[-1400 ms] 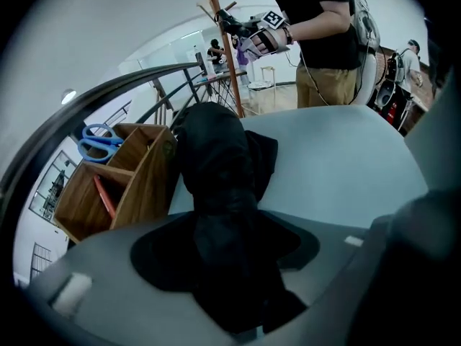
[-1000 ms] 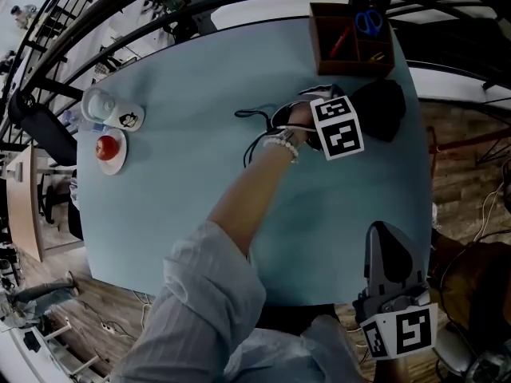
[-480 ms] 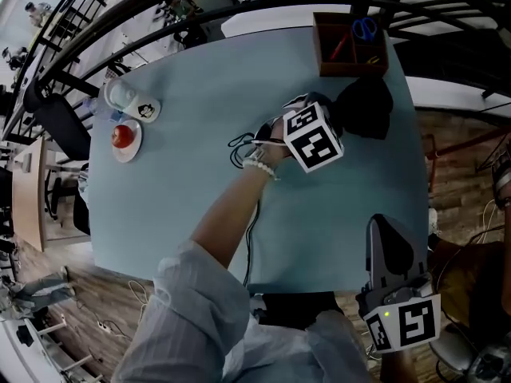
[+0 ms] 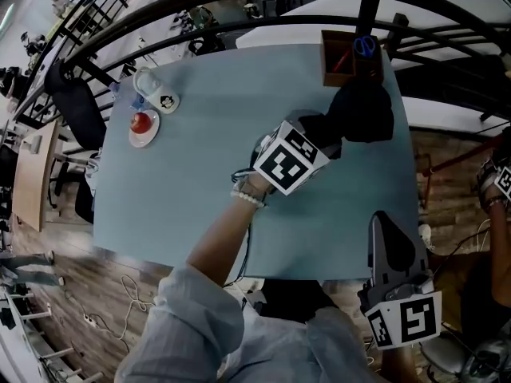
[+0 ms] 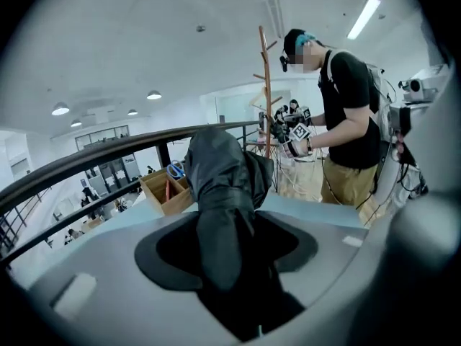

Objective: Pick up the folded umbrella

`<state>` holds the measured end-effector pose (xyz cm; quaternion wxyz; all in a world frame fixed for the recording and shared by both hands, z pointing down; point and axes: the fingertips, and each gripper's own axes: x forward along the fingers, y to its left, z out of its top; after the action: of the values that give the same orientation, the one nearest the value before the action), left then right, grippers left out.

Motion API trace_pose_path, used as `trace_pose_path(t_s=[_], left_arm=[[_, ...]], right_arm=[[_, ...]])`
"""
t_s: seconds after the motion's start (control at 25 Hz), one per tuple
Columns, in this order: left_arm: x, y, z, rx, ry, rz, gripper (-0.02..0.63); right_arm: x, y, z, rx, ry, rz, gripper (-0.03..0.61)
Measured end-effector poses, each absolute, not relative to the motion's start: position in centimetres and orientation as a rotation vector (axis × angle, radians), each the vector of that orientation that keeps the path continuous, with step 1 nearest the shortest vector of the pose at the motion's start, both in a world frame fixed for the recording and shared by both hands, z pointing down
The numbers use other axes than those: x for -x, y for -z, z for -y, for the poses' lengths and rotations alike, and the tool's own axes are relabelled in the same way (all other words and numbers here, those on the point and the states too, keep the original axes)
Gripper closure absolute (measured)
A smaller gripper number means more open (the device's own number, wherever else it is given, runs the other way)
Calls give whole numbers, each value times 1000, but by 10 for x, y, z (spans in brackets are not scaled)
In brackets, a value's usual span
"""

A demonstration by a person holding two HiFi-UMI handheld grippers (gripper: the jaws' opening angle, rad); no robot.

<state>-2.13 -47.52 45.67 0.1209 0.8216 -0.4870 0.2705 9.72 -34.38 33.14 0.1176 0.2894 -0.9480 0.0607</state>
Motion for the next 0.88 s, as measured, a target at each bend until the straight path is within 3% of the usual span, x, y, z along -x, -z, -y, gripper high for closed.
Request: trace_pose_path(t_s=[0.48, 0.88], left_arm=[[13, -352, 392, -2385, -175, 1609, 371], [11, -286, 326, -2416, 62, 1710, 371]], right_arm=[[-120, -287, 322, -815, -77, 2857, 578], [-119, -255, 312, -799, 4, 2934, 578]])
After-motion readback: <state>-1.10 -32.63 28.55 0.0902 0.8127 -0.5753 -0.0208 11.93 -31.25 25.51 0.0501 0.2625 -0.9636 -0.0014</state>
